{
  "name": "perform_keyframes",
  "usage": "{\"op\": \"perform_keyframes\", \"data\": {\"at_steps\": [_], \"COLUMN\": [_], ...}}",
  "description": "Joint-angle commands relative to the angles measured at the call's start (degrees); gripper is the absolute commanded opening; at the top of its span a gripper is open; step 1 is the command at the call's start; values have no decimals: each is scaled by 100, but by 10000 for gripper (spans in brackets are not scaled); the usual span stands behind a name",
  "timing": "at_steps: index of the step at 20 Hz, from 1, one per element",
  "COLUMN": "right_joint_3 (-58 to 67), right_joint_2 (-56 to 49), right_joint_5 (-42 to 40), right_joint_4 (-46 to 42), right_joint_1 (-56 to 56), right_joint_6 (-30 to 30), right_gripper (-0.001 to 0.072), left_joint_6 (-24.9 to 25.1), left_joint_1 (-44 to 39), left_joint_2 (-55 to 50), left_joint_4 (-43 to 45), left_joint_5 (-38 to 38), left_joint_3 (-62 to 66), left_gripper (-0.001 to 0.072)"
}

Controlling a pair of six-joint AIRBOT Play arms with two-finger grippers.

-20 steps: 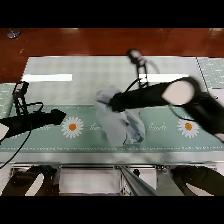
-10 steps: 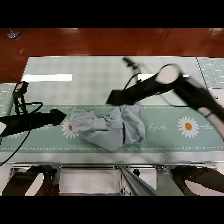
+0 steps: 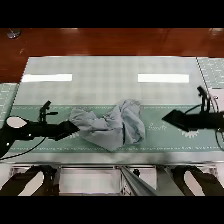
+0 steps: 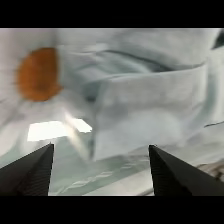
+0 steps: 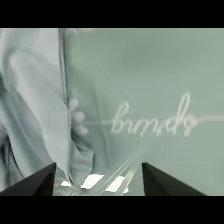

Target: Fold the shirts.

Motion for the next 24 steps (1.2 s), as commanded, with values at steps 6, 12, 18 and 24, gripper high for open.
{"op": "perform_keyframes", "data": {"at_steps": [6,12,18,24], "right_joint_3": [-1746,-1626,-291,4079], "right_joint_2": [514,-411,-1932,-1698], "right_joint_5": [-586,-2159,-2378,-763], "right_joint_4": [955,1615,1759,-219], "right_joint_1": [461,2422,2986,2105], "right_joint_6": [308,754,68,730], "right_gripper": [617,617,37,36], "left_joint_6": [1762,1759,1703,1095], "left_joint_1": [-175,-175,-173,518], "left_joint_2": [-975,-975,-907,-66], "left_joint_4": [-2004,-2004,-2358,-2341], "left_joint_5": [229,-37,-376,-376], "left_joint_3": [236,811,1082,3786], "left_gripper": [21,21,20,19]}}
